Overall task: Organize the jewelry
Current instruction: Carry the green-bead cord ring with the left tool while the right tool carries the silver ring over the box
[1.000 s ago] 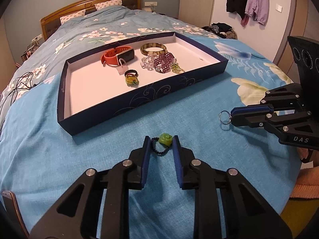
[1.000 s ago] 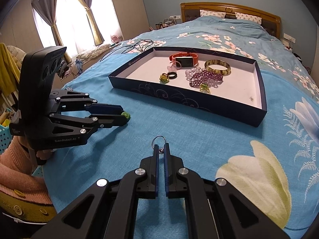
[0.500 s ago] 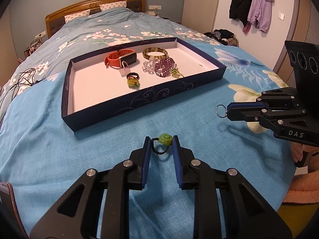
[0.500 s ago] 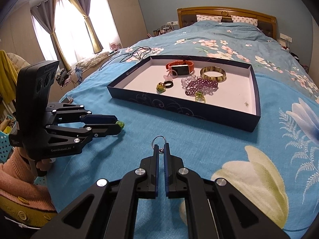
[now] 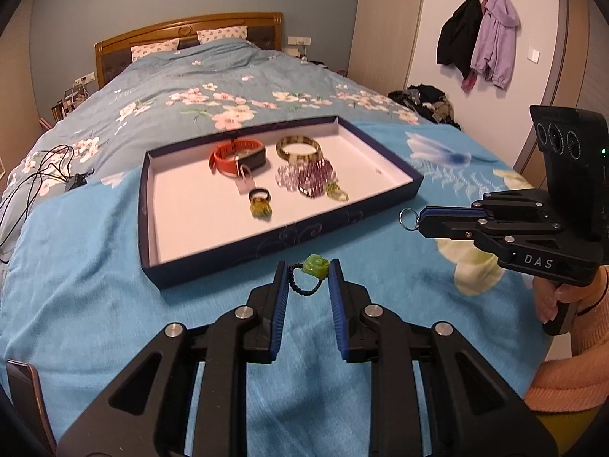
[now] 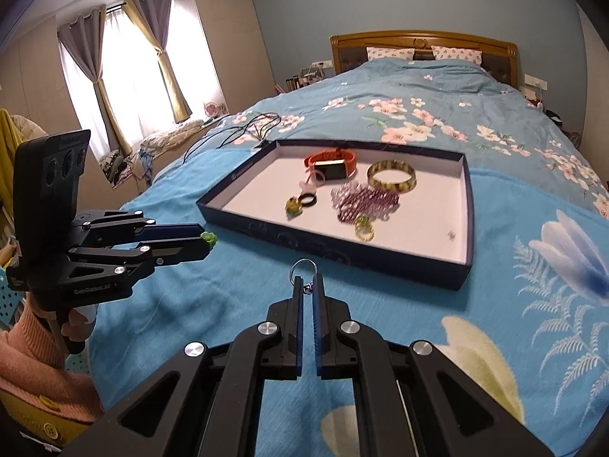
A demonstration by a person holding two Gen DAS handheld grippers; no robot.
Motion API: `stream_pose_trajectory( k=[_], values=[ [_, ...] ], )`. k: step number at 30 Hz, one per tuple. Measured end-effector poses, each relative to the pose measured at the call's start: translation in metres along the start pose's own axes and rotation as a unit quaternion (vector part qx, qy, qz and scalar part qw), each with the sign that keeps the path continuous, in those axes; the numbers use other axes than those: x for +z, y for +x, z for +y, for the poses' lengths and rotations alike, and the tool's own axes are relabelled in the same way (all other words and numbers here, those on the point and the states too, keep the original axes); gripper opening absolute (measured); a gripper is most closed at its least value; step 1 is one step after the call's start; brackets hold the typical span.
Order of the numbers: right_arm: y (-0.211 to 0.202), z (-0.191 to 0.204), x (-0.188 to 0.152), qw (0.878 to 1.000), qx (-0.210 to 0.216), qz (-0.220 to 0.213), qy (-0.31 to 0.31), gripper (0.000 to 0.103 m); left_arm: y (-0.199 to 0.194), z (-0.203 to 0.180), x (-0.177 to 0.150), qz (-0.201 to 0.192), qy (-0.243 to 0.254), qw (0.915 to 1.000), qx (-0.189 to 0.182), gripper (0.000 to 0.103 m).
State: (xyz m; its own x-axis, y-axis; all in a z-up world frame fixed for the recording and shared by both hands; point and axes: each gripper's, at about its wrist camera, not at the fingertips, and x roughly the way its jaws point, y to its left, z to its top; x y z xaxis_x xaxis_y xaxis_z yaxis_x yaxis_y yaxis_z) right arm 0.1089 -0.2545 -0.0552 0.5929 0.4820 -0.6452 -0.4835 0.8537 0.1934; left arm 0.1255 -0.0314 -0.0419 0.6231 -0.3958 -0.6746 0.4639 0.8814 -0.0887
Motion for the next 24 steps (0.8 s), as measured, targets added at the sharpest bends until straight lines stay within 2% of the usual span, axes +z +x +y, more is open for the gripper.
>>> stream_pose_trajectory(
  k=[24],
  values=[
    [0.008,-0.019,0.045,0.999,-0.013,-0.037,-0.001,0.003,0.011,0.009,0.032,-0.025,-0.01,0.9996,0.01,0.022]
  ],
)
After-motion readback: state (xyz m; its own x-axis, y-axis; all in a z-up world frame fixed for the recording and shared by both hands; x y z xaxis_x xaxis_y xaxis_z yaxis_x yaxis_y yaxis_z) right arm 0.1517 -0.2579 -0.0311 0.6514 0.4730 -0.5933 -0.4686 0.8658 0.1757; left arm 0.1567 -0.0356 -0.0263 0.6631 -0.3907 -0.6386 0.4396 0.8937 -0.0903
